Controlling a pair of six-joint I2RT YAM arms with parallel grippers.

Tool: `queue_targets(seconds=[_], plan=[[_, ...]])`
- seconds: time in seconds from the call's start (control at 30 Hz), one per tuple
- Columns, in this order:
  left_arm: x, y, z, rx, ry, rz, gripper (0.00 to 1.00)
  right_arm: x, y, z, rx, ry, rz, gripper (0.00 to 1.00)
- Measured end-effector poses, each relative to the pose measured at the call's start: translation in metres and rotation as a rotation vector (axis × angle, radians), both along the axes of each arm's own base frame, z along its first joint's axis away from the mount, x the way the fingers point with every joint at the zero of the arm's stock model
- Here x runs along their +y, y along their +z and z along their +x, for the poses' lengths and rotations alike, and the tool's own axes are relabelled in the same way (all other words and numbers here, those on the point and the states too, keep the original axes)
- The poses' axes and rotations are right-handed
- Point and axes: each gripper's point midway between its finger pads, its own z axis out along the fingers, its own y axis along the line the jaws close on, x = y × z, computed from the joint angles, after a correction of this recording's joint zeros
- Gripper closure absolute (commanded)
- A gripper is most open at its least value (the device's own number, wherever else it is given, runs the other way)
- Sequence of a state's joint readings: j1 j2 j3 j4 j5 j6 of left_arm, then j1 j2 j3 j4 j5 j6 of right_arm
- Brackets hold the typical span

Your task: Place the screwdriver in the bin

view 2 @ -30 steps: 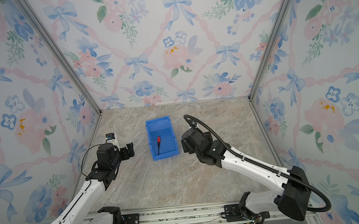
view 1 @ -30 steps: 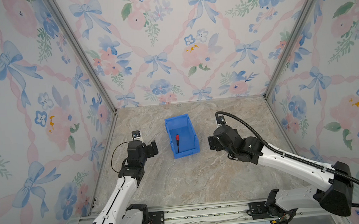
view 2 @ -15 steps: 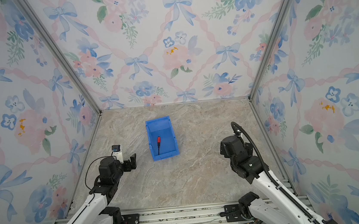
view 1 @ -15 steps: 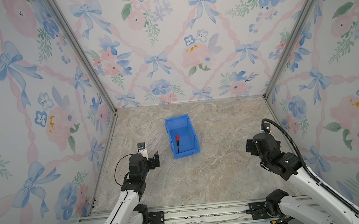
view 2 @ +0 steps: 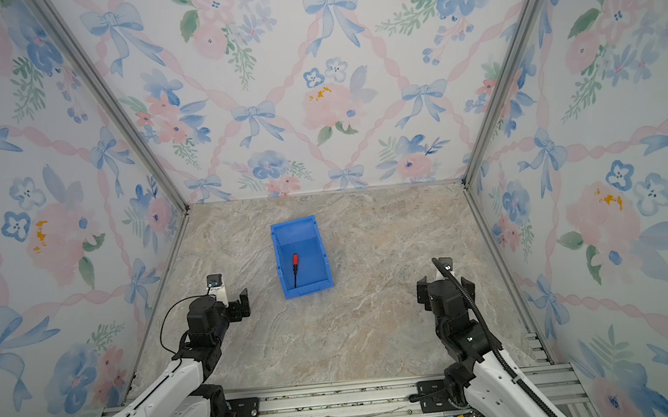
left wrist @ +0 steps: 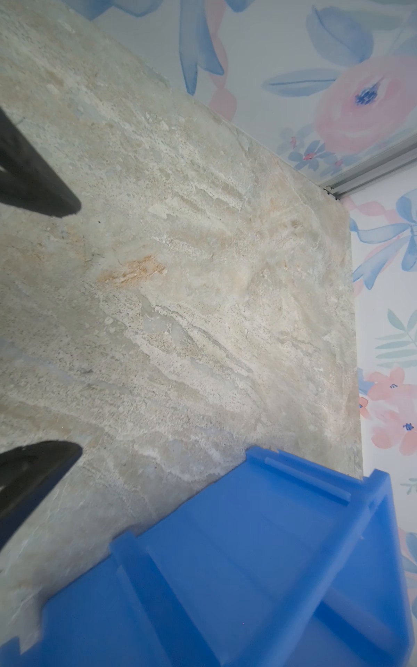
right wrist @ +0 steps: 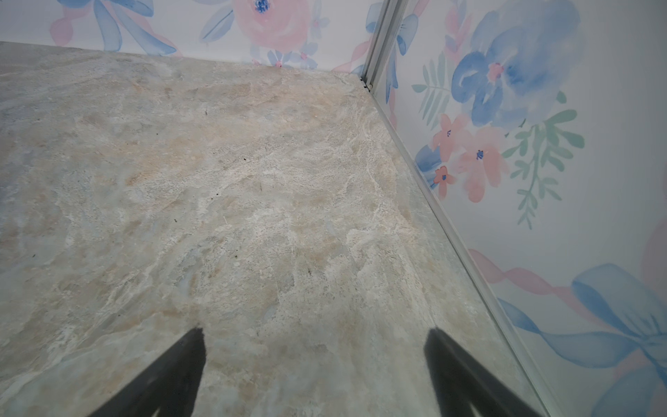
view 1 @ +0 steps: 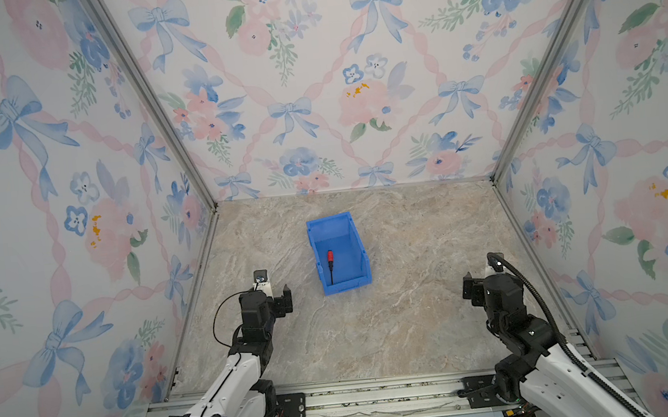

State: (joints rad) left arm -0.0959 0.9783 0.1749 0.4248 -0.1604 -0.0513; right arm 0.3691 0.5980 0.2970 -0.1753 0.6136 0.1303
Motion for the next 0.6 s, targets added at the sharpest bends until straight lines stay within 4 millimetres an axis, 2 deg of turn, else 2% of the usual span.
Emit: queue_targets(seconds=[0.2, 0.33, 0.6], plan=[[0.001, -0.011, 0.011, 0.013, -0.005, 0.020, 0.02, -0.010, -0.033, 0.015, 0.079, -0.030, -0.047, 0.03], [0.004, -0.006, 0.025, -0.023, 0.002, 0.015, 0.02, -0.004, -0.048, 0.034, 0.111, 0.011, -0.056, 0.03], [0.009, 0.007, 0.056, -0.113, 0.006, -0.005, 0.02, 0.003, -0.042, 0.085, 0.052, 0.051, -0.007, 0.03]])
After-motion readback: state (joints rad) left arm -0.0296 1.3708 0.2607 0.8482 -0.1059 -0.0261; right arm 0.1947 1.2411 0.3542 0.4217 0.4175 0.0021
